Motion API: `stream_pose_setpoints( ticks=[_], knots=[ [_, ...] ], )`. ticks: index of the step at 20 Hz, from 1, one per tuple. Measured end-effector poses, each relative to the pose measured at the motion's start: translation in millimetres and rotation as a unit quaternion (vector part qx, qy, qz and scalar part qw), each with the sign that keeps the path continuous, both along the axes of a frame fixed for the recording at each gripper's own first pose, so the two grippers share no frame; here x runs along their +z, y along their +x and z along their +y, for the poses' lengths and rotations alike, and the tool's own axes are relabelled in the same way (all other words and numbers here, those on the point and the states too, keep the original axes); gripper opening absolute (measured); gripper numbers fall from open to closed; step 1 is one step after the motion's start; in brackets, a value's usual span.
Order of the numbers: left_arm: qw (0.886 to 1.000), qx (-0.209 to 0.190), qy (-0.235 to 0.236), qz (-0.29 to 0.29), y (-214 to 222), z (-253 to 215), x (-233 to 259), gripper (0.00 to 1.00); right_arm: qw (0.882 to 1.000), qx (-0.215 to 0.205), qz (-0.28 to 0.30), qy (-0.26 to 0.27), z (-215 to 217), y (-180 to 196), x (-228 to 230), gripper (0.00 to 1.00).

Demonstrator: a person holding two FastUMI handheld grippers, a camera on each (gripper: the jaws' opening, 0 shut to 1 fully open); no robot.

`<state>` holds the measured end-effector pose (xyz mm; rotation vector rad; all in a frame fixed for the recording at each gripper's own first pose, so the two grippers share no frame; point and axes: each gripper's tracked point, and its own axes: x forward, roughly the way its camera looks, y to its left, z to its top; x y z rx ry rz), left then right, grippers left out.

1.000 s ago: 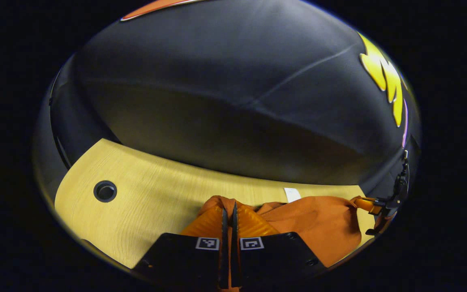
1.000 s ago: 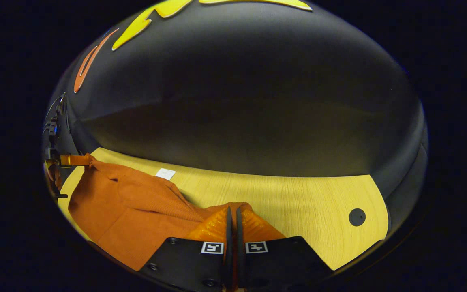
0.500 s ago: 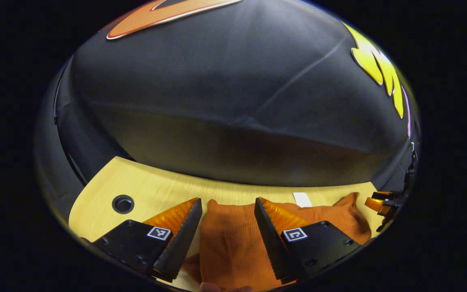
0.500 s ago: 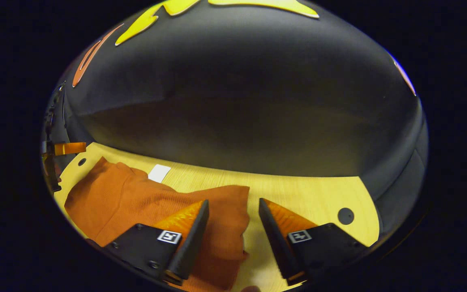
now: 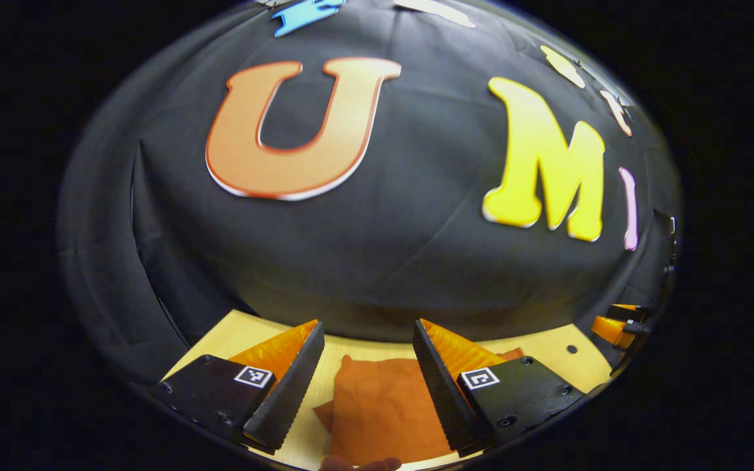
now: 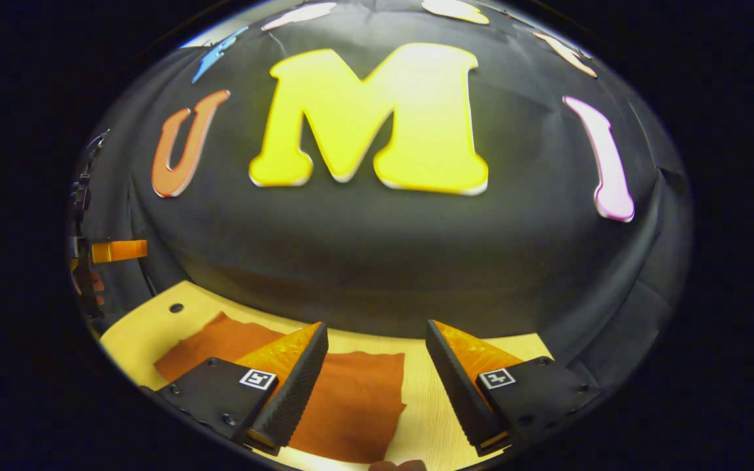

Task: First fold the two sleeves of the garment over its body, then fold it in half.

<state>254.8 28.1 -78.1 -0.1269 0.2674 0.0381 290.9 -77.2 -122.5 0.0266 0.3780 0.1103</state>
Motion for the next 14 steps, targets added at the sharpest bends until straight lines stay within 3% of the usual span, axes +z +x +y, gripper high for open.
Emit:
stream_pose_setpoints(
  ticks=[2, 3, 4, 8, 9, 14],
  knots=[
    [0.999, -0.007, -0.007, -0.032, -30.6, -11.9, 43.2, 0.89, 0.999, 0.008, -0.036, 0.007, 15.2, -25.6, 38.7, 0.96],
    [0.999, -0.01, -0.008, -0.046, -46.4, -19.3, 64.2, 0.99, 0.998, 0.009, -0.054, 0.009, 19.1, -40.0, 59.3, 0.96],
    [0.998, -0.009, -0.001, -0.056, -62.0, -23.5, 78.1, 0.89, 0.997, 0.005, -0.072, 0.013, 22.2, -52.2, 76.2, 0.96],
    [0.995, 0.012, 0.006, -0.1, -120.1, -30.7, 130.5, 0.93, 0.993, 0.001, -0.117, 0.023, 35.0, -109.4, 137.6, 0.95],
    [0.994, 0.021, 0.007, -0.111, -135.4, -30.7, 139.4, 0.86, 0.991, -0.001, -0.127, 0.028, 38.7, -122.7, 150.3, 0.95],
    [0.991, 0.03, 0.036, -0.122, -186.2, -40.2, 147.2, 0.87, 0.985, -0.025, -0.171, 0.029, 39.0, -164.7, 187.1, 0.95]
  ],
)
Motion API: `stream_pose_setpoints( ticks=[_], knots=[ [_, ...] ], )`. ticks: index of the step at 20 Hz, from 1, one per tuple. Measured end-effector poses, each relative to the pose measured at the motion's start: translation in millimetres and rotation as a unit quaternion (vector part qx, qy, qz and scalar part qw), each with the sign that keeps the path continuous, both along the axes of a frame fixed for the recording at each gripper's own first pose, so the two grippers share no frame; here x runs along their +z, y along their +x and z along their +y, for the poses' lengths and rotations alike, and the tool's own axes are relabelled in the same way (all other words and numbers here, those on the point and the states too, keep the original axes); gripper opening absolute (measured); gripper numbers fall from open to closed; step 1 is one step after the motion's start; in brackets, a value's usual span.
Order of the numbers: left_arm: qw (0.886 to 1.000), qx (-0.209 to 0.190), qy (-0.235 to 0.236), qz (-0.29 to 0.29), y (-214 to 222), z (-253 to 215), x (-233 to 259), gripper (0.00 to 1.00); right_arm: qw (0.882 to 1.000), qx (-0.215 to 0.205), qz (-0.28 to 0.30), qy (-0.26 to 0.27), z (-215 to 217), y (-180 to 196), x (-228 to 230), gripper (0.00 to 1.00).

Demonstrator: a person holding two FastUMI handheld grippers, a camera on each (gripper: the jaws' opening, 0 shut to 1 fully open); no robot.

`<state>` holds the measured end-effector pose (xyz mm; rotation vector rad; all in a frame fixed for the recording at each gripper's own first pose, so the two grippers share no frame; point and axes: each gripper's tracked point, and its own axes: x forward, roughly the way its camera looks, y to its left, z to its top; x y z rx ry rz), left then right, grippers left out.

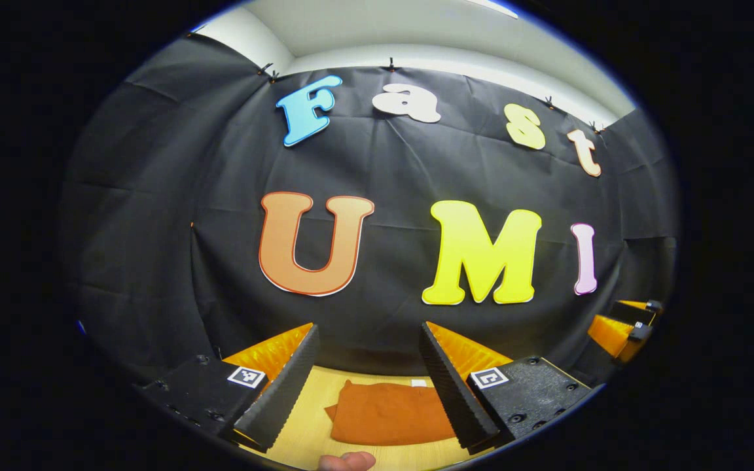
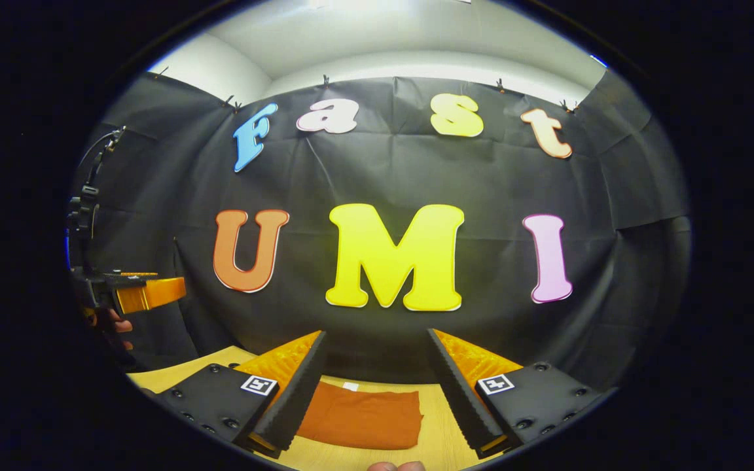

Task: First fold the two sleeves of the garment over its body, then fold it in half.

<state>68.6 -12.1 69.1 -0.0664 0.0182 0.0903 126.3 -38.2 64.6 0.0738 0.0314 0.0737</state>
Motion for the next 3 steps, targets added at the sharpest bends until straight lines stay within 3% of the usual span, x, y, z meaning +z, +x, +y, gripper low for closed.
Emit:
stream_pose_setpoints(
  ticks=[3],
  knots=[
    [1.0, -0.007, 0.016, 0.002, -20.0, -12.2, -12.1, 0.87, 1.0, -0.017, -0.008, 0.007, -5.2, -18.0, -4.5, 0.95]
  ],
)
